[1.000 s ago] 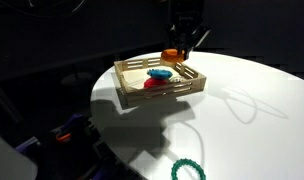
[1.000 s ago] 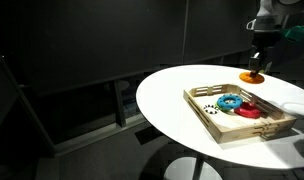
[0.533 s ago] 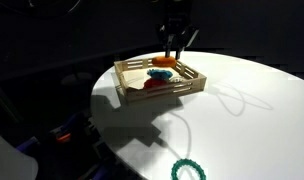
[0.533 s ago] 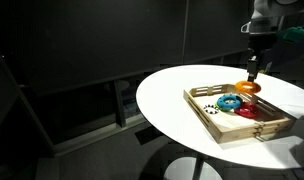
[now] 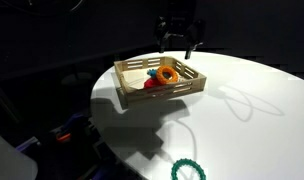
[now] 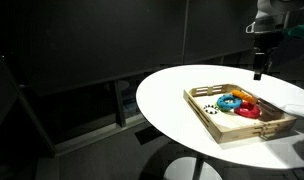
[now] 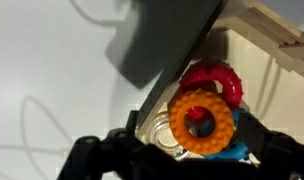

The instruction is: Put the orange ring on the tray

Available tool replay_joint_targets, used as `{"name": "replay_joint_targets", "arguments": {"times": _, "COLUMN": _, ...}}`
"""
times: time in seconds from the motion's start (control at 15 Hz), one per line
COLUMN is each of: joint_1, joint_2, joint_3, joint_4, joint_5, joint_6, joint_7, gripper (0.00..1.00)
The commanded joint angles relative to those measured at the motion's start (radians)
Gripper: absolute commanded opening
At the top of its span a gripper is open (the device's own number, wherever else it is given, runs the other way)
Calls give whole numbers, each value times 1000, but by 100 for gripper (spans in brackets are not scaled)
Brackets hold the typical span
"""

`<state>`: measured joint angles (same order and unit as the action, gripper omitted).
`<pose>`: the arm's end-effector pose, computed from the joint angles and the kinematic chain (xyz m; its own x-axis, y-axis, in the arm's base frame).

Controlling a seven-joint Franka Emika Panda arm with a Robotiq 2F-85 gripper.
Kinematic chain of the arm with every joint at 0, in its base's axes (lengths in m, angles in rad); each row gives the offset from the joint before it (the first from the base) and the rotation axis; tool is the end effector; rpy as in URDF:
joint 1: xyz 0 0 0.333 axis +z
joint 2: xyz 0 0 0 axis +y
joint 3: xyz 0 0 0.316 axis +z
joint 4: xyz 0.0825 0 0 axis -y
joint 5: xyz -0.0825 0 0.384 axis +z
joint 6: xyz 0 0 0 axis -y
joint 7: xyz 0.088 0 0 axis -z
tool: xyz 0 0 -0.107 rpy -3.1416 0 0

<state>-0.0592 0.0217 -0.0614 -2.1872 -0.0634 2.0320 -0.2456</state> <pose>0.5106 -0.0654 0.3640 0.9708 0.1541 -0.1841 0.1582 -0.9874 0.0077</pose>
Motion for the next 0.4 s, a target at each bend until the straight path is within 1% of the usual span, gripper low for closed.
{"name": "replay_joint_targets", "arguments": {"times": 0.0, "joint_1": -20, "joint_2": -18, "joint_3": -18, "joint_4": 43, "joint_5": 15, "joint_6": -95, "joint_7": -23, "gripper": 100}}
{"name": "replay_joint_targets", "arguments": {"times": 0.27, "joint_1": -36, "joint_2": -26, "joint_3": -33, "joint_4": 67, "joint_5": 16, "joint_6": -158, "joint_7": -24, "gripper": 100}}
{"name": "replay_joint_targets", "arguments": {"times": 0.33, "joint_1": -27, "joint_2": -12, "joint_3": -26, "joint_4": 46, "joint_5": 0, "joint_6": -117, "joint_7": -1, "gripper": 100}}
